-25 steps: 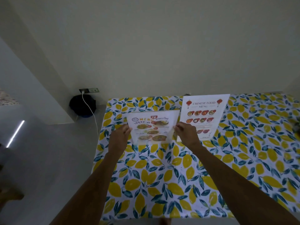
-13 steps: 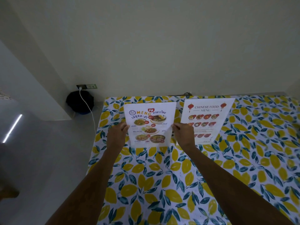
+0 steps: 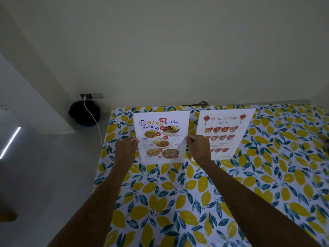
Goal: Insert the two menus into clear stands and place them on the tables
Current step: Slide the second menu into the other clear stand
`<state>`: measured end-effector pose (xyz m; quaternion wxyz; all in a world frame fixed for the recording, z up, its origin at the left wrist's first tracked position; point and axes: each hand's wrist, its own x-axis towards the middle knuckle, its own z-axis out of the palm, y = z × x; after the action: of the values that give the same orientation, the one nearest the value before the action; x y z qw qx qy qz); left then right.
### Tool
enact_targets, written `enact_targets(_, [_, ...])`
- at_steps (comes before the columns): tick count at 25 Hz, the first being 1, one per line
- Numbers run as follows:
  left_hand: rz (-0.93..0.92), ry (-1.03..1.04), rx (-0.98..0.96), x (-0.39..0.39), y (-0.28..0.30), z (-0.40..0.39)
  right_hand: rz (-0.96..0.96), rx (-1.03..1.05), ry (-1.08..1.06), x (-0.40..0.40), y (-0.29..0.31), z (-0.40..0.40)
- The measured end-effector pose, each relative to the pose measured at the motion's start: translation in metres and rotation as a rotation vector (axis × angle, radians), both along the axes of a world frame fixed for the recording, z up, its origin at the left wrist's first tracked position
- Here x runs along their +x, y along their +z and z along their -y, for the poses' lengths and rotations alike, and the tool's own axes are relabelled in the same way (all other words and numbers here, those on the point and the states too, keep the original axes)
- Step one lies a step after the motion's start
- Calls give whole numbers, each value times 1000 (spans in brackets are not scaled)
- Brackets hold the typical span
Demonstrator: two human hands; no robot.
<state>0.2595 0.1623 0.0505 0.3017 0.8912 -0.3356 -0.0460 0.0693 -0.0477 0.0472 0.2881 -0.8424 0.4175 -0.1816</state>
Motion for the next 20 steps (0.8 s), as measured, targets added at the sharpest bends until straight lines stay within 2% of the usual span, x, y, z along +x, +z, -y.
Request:
enact_targets(9, [-54,27,7,-2,-1,-1,12,-11,5,-1,1,-3])
enact_targets(14, [-107,-34,81,0,5,1,-21,-15,51,-3,9,-1])
enact_targets(18, [-243,-19,123,-14,17,-4,-85,-31,121,-16,19,-3])
enact_targets(20, [-230,-35,183,-20,17,-12,-97,-27,159,-28,27,-8])
